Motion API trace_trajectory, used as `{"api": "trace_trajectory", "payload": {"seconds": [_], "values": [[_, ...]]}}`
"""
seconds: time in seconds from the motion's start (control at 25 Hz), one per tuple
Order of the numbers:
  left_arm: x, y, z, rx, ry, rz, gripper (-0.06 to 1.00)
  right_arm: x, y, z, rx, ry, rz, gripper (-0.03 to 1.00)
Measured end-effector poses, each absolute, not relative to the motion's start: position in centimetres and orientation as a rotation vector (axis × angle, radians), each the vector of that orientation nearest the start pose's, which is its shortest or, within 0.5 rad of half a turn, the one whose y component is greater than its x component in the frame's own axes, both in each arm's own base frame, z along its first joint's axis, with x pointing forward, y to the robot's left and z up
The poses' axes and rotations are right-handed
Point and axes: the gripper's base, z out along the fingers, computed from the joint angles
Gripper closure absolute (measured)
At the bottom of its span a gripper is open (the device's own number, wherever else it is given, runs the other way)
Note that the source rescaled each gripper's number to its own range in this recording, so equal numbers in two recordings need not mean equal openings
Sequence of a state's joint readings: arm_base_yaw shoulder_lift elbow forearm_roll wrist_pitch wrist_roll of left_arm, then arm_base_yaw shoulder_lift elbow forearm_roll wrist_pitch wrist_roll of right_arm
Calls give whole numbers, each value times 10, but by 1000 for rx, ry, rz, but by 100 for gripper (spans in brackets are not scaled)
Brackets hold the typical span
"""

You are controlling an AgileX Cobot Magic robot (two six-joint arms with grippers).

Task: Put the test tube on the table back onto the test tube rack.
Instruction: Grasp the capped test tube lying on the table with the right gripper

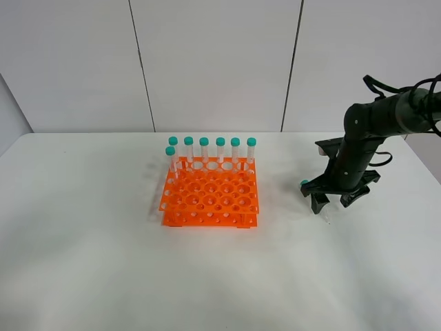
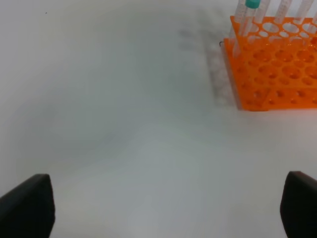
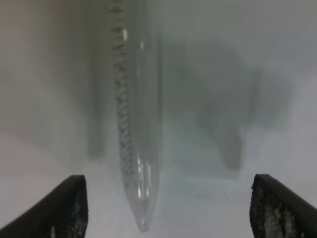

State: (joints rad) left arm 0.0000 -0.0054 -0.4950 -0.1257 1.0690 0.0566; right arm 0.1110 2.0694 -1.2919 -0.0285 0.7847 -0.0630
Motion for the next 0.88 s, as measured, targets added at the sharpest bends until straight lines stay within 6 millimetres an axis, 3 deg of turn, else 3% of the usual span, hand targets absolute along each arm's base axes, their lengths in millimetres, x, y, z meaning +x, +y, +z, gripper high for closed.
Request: {"api": "trace_trajectory", "payload": {"seconds": [0.88], "values": [[-6,-10,276,64,2047,-115,-6,384,38,116,-298,3025,26,-3]]}}
